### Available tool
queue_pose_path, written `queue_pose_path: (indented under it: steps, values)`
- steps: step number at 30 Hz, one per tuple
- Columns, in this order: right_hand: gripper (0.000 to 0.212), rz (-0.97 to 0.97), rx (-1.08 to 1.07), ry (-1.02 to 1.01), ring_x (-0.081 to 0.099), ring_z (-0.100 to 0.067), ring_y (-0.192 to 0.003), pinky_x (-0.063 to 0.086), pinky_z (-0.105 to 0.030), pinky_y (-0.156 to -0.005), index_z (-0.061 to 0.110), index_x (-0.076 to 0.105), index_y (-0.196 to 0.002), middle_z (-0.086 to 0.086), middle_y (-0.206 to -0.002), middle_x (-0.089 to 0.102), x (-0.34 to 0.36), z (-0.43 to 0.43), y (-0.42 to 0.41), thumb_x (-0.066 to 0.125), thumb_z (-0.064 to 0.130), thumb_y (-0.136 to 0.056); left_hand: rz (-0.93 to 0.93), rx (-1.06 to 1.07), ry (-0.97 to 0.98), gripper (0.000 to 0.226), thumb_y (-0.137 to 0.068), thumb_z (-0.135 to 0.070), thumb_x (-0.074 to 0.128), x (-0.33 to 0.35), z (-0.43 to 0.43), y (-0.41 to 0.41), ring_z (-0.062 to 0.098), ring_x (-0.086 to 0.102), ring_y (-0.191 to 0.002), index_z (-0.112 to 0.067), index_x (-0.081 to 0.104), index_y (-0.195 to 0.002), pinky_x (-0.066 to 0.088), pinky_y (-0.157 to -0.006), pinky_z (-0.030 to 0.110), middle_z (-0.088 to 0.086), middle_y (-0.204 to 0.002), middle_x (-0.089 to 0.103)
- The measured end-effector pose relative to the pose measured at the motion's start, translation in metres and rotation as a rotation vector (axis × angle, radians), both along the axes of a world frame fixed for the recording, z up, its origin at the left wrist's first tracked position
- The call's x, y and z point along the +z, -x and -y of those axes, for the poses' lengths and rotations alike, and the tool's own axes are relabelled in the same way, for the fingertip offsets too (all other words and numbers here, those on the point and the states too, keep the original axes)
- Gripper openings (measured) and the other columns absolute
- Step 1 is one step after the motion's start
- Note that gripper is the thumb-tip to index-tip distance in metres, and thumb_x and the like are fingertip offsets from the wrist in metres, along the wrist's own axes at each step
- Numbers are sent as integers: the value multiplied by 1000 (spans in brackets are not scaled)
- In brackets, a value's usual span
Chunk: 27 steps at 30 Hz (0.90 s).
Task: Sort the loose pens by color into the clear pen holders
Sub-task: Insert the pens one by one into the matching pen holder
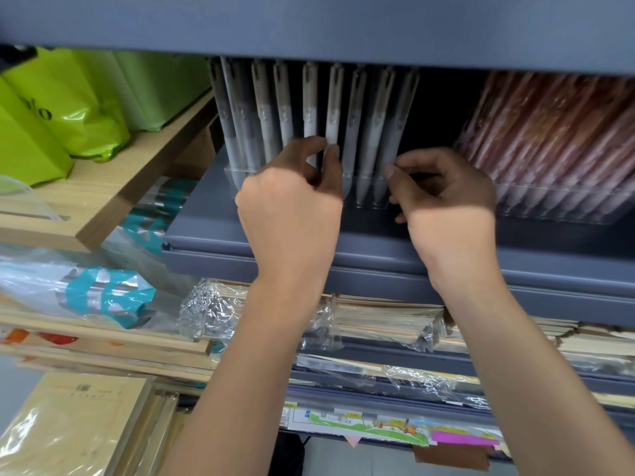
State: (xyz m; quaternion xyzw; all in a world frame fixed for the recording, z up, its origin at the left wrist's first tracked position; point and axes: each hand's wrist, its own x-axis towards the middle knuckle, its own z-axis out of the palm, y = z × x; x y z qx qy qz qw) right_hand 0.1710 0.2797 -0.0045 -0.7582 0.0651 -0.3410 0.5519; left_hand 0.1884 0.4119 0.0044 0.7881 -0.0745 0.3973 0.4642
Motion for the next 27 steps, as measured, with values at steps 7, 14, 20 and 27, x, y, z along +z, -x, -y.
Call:
queue_pose_path:
  steps: [7,14,20,27]
  values:
    - [16,10,3,5,65,-15,-69,57,-42,-66,34,64,-78,10,-75,68,1,0,1,70,21,-84,7,31,56,16,-88,-33,69,4,-10,1,23,59,-54,-17,75,-88,47,-58,34,-12,-50,49]
    - [17,-1,-7,-7,64,-15,-69,57,-44,-68,33,64,-79,10,-74,68,2,-2,1,70,19,-85,-43,54,18,21,-89,-35,68,4,-10,-4,29,64,-59,-17,77,-92,50,-62,35,0,-57,66]
    - [17,-5,-9,-6,65,-17,-71,57,-46,-69,34,64,-78,10,-76,68,2,-2,2,70,20,-84,-64,47,50,19,-89,-32,68,2,-10,-4,33,64,-60,-17,78,-93,52,-62,40,10,-64,71]
    - [17,-4,-7,-5,65,-17,-70,57,-47,-69,34,64,-79,9,-76,68,2,-2,2,70,19,-85,-82,47,76,17,-89,-34,69,2,-9,-3,30,65,-61,-19,78,-92,52,-62,37,8,-65,72]
